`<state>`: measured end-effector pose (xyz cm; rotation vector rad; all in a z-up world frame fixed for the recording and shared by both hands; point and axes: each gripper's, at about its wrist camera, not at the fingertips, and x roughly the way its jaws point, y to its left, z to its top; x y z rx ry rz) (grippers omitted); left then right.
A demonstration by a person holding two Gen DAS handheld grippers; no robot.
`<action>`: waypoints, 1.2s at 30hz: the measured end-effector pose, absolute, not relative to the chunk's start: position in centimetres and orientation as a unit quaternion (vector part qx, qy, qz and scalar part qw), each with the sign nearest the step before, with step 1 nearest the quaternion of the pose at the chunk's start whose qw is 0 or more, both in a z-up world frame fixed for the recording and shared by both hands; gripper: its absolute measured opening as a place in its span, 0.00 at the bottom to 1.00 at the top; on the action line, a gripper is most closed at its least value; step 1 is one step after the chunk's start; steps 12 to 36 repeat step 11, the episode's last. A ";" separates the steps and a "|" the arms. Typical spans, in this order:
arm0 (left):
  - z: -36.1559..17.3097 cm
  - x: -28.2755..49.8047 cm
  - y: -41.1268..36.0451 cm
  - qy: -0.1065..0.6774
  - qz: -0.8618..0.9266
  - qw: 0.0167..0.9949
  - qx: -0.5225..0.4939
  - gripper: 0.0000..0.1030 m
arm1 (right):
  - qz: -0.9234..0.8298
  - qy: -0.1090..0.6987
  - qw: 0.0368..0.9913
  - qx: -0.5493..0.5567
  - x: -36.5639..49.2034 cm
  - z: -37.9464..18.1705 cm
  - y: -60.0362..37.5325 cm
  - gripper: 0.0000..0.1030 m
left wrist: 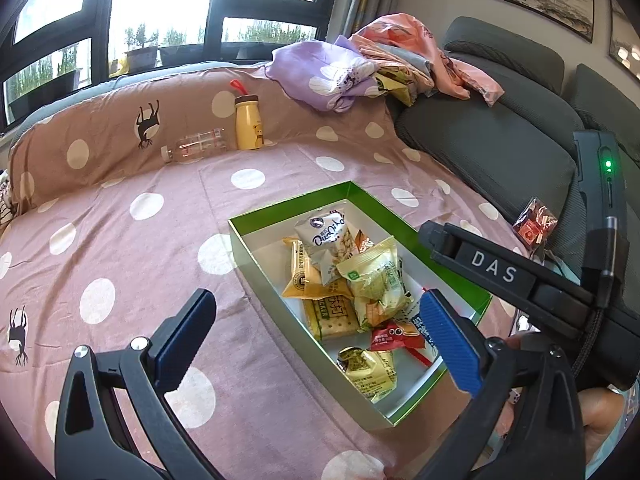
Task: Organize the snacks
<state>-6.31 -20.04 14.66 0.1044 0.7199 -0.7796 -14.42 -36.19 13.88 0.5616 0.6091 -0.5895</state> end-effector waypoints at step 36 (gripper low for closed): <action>14.6 -6.3 -19.1 0.347 -0.370 0.860 0.045 0.99 | -0.290 0.297 0.876 0.246 -14.1 14.3 -35.1 0.83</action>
